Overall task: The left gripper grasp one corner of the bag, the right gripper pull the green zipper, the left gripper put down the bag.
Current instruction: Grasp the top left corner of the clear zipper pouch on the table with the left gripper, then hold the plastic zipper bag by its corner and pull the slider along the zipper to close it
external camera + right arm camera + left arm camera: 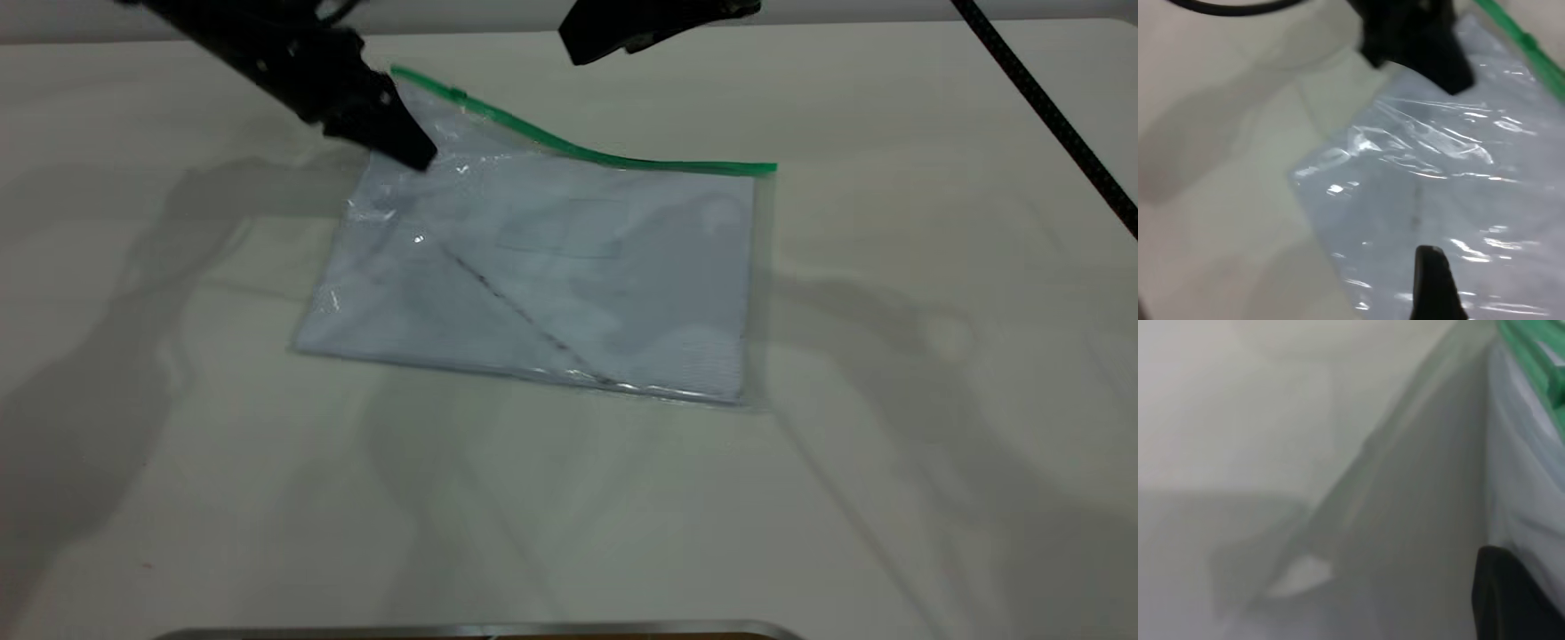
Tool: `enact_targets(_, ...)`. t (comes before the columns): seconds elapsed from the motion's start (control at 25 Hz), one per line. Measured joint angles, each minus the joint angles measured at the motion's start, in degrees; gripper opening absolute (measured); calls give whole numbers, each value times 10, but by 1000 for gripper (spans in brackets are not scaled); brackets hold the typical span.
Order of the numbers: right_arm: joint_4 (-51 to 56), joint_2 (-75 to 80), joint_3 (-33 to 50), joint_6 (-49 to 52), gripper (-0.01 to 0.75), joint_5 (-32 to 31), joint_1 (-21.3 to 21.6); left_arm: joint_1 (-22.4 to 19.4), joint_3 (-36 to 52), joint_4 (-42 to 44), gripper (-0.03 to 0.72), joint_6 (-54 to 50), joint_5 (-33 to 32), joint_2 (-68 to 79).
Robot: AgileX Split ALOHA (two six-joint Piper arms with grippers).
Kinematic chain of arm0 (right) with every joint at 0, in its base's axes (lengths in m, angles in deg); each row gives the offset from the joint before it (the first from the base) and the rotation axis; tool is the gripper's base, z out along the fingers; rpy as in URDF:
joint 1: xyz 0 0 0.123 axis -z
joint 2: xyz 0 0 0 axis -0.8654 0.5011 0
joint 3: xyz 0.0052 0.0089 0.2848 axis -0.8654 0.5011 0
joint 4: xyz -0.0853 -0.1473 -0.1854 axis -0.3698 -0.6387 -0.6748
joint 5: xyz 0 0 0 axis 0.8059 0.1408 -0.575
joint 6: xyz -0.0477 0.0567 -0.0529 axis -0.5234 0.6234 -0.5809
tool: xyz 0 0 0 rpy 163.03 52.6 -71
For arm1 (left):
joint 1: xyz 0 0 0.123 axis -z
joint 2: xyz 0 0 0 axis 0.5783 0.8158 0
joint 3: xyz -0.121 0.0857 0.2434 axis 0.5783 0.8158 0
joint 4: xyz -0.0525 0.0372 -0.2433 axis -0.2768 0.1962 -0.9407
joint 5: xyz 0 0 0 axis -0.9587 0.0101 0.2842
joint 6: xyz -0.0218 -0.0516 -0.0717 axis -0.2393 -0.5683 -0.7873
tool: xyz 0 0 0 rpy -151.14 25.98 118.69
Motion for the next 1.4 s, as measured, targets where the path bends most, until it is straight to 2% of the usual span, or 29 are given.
enact_targets(0.24,3,0,-1,-37,511,55,0,35,0,63,55,109,-96,-45)
enact_targets(0.4,4,0,-7,-53,511,58,0,72,0,114,55,133,-150,-56)
enact_targets(0.68,29,24,-8,-88,505,61,0,92,1,148,55,147,-99,-60)
enact_targets(0.88,47,97,-57,-122,477,56,0,102,1,148,55,200,-91,-60)
enact_targets(1.08,45,146,-121,-123,467,-45,6,109,1,146,55,262,-75,-60)
enact_targets(1.4,43,171,-139,-125,466,-85,55,111,1,144,55,336,-41,-83)
